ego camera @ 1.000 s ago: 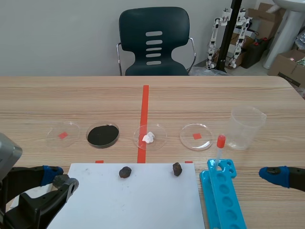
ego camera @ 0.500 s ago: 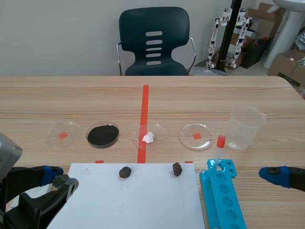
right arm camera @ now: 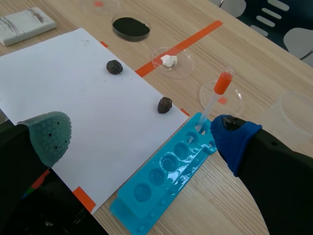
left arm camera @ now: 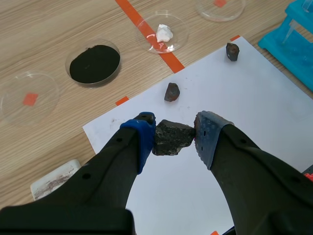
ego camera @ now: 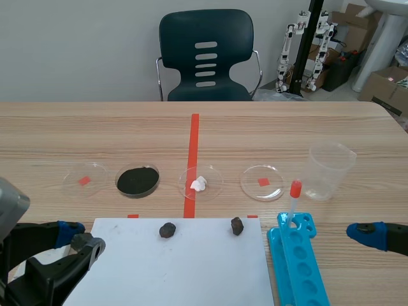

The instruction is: Put the mineral in the empty petri dish

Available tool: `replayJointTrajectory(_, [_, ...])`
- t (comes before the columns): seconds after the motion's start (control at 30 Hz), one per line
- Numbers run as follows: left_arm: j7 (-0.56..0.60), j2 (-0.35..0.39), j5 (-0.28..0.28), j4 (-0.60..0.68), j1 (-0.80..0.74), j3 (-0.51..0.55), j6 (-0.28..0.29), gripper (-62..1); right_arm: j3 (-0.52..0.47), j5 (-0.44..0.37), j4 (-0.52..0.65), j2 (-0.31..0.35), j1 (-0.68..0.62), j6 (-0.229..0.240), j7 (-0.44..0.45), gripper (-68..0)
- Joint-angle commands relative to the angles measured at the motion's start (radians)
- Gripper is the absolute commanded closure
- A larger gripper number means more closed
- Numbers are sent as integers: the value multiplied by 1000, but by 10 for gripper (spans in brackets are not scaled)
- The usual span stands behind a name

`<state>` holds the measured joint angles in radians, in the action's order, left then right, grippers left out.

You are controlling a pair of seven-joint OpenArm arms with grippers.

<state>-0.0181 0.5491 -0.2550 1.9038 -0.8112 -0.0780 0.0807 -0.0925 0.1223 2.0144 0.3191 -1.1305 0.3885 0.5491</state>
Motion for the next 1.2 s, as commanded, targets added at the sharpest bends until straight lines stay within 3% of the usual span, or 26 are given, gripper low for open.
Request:
replayJointTrajectory(0.0, [3,-1,-41,18,35,5,-3,-98,-9,-11,9,3,0,-3,14,-591])
replayJointTrajectory(0.1, [-43,-17,-80,-10,103,5,-8,-98,-9,-11,9,3,0,-3,14,-591])
replayJointTrajectory(0.33, [-115,-101,-85,-156,317,5,-33,-98,-9,-11,9,3,0,-3,14,-591])
replayJointTrajectory(0.5, [-115,-161,-85,-303,489,5,-33,-98,-9,-11,9,3,0,-3,14,-591])
replayJointTrajectory(0.83, [-114,-213,-73,-650,806,-19,-33,-98,-9,-11,9,3,0,-3,14,-591])
replayJointTrajectory(1.17, [-105,-249,-74,-915,995,-46,-33,-98,-9,-11,9,3,0,-3,14,-591])
